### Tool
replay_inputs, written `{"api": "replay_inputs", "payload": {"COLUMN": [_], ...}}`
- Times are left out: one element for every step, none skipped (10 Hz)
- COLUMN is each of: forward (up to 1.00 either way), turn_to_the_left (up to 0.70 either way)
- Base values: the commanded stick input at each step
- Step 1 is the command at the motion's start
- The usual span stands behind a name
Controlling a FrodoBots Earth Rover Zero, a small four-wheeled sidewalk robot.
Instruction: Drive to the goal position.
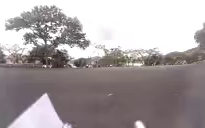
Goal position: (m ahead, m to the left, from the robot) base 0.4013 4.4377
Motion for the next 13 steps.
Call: {"api": "replay_inputs", "payload": {"forward": [0.0,0.0,0.0,0.0,0.0,0.0,0.0,0.0,0.0,0.0,0.0,0.0,0.0], "turn_to_the_left": [1.0,1.0,1.0,1.0,1.0,1.0,1.0,1.0,1.0,1.0,1.0,1.0,1.0]}}
